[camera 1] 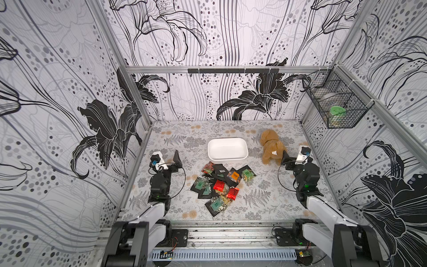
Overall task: Put the tea bags into the storage box
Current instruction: Pick up the tea bag from the center of the board.
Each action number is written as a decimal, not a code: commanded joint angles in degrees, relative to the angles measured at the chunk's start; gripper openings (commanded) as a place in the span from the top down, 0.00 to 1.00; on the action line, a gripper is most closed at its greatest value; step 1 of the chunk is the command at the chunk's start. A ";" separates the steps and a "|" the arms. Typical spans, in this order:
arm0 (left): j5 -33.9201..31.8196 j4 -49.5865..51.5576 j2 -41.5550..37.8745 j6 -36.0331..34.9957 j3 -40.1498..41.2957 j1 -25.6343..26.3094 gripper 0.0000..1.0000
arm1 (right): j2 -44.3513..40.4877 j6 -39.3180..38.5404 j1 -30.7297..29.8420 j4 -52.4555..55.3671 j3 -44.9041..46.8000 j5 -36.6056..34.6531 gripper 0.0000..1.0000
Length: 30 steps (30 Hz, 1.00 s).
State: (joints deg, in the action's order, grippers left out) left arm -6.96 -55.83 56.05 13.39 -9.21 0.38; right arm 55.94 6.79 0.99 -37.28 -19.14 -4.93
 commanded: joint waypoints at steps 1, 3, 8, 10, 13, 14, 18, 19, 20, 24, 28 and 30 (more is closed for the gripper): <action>-12.89 23.18 -9.31 20.56 -3.99 0.27 0.03 | -4.29 15.74 0.14 22.97 -5.48 -7.81 0.05; -15.73 30.87 -14.05 26.89 -4.04 0.23 0.03 | -5.79 19.17 0.20 30.04 -7.62 -7.85 0.05; -5.86 28.23 -19.46 32.28 -0.59 0.23 0.03 | -11.01 27.93 0.17 40.97 -9.41 -7.97 0.05; -4.03 33.64 -20.54 36.85 -1.76 0.23 0.03 | -13.61 27.68 0.23 42.25 -8.91 -5.11 0.05; 3.98 34.82 -20.94 37.17 -1.99 0.25 0.03 | -18.62 25.61 0.15 43.79 -7.79 0.66 0.05; 6.68 35.66 -20.53 37.64 -2.30 0.23 0.03 | -20.11 24.94 0.09 44.18 -7.20 2.24 0.05; 15.52 41.13 -16.47 38.29 -5.74 0.54 0.03 | -23.28 22.11 0.15 44.06 -5.45 12.40 0.05; 17.17 41.12 -15.43 38.54 -5.98 1.02 0.03 | -23.51 21.74 0.12 43.62 -5.26 15.07 0.05; 18.73 40.75 -14.53 38.69 -6.19 2.08 0.03 | -23.49 21.47 0.14 43.04 -5.13 18.22 0.05; 15.21 45.02 -11.43 37.35 -8.82 12.72 0.03 | -21.87 21.09 -0.13 42.00 -6.22 28.27 0.05; 7.10 48.73 -7.93 35.85 -12.08 27.67 0.03 | -20.64 19.52 -5.71 42.73 -7.72 30.55 0.05; 5.73 49.71 -6.12 36.27 -13.24 32.66 0.02 | -20.08 17.67 -12.63 44.45 -8.93 26.00 0.04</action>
State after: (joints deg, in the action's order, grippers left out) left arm 2.94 -8.95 48.66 50.52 -20.27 28.38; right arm 35.68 27.62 -5.87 5.54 -25.45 19.92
